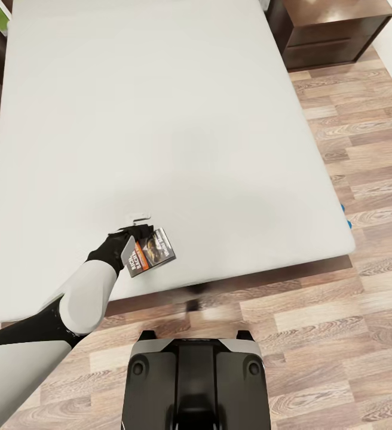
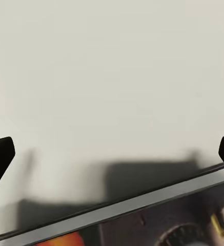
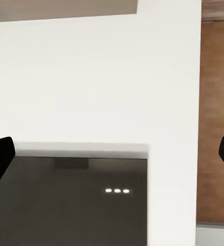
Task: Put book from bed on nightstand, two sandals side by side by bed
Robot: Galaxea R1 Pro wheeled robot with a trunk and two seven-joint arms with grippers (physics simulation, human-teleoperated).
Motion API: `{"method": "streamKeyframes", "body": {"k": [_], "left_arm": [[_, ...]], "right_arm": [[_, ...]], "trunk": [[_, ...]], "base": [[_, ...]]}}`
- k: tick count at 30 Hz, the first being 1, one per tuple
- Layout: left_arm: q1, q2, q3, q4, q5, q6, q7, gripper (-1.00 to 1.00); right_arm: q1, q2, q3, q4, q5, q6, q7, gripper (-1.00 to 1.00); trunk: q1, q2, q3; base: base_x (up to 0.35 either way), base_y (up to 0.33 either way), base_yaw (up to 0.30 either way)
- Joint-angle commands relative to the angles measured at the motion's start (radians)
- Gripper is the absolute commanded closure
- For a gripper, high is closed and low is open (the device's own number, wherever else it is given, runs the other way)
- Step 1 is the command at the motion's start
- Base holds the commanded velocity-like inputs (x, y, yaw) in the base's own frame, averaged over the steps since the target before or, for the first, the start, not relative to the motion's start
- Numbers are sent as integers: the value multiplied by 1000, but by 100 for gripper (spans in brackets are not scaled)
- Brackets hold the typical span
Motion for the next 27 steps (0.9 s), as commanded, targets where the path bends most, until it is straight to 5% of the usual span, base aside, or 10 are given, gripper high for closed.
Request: {"method": "streamKeyframes", "body": {"k": [1, 27], "left_arm": [[0, -1, 4, -2, -4, 5, 0, -100], [-23, 2, 5, -3, -2, 19, 3, -100]], "right_arm": [[0, 0, -9, -1, 10, 3, 3, -100], [-1, -13, -10, -6, 11, -2, 0, -100]], "trunk": [[1, -2, -1], [1, -2, -1]], "base": [[0, 0, -3], [0, 0, 0]]}}
